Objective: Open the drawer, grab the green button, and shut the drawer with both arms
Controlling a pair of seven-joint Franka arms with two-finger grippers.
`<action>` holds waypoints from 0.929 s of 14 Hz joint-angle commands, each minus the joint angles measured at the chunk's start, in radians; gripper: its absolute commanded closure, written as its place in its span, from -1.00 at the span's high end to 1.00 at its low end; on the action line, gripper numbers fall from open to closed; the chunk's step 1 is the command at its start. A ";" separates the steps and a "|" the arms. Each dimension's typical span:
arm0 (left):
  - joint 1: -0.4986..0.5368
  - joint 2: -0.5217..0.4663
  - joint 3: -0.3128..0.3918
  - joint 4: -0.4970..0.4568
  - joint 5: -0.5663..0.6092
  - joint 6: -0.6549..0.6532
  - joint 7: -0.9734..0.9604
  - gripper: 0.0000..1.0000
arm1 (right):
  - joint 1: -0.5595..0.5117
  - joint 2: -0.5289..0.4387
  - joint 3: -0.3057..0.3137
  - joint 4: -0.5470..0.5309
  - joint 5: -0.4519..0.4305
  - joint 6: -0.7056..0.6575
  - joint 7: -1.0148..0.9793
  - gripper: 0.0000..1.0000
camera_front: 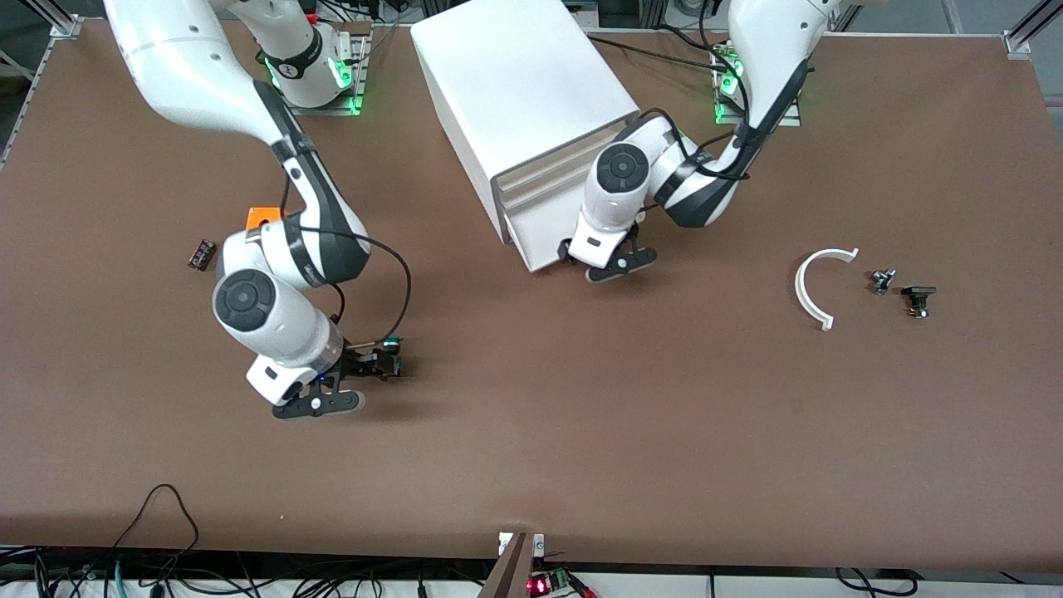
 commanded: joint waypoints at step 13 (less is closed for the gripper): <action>0.054 -0.023 -0.165 -0.060 0.015 0.001 -0.063 1.00 | -0.123 -0.434 0.013 -0.168 -0.003 -0.328 -0.018 1.00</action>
